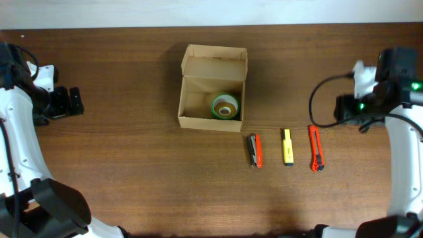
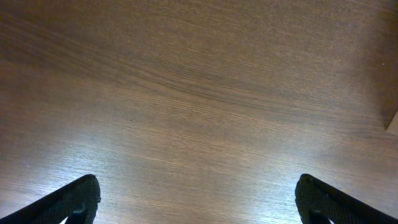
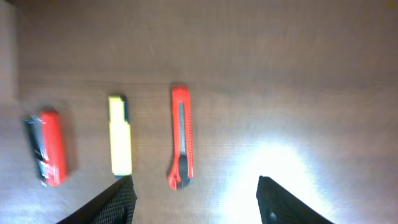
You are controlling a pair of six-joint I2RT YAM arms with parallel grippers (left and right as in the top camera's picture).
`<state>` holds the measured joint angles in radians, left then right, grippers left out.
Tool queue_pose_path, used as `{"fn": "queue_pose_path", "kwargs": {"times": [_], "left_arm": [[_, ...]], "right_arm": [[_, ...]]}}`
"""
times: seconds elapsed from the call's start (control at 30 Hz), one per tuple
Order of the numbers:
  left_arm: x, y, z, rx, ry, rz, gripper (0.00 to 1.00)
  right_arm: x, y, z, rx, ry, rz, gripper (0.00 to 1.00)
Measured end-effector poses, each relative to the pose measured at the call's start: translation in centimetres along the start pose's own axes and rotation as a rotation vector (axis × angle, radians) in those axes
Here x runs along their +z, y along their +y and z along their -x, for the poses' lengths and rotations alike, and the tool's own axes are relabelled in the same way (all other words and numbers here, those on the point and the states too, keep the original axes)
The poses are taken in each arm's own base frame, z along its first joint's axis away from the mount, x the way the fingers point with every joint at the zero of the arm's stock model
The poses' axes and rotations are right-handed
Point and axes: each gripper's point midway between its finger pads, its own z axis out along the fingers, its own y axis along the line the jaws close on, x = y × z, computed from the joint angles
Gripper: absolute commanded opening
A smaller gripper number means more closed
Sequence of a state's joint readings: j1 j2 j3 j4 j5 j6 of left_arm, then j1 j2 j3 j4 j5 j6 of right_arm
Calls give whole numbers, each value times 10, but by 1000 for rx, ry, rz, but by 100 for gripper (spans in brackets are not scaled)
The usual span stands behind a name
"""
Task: Pack container
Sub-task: 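Release the marker and withdraw the right gripper from the box, then move the right gripper down over the red box cutter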
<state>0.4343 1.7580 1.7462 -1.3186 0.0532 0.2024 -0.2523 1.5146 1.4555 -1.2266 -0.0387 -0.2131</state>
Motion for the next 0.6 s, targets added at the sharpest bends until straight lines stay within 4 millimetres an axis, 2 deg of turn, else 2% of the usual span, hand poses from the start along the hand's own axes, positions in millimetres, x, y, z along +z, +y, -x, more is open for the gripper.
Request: {"fn": "queue_pose_path", "kwargs": {"times": [0.13, 0.33, 0.47, 0.6], "left_arm": [[0, 0, 0, 0, 0, 0, 100], [0, 0, 0, 0, 0, 0, 100], [0, 0, 0, 0, 0, 0, 100], [0, 0, 0, 0, 0, 0, 100]], "right_arm": [[40, -3, -29, 28, 91, 14, 64], [90, 5, -73, 34, 216, 42, 63], [109, 9, -91, 37, 284, 58, 63], [120, 12, -95, 14, 321, 71, 63]]}}
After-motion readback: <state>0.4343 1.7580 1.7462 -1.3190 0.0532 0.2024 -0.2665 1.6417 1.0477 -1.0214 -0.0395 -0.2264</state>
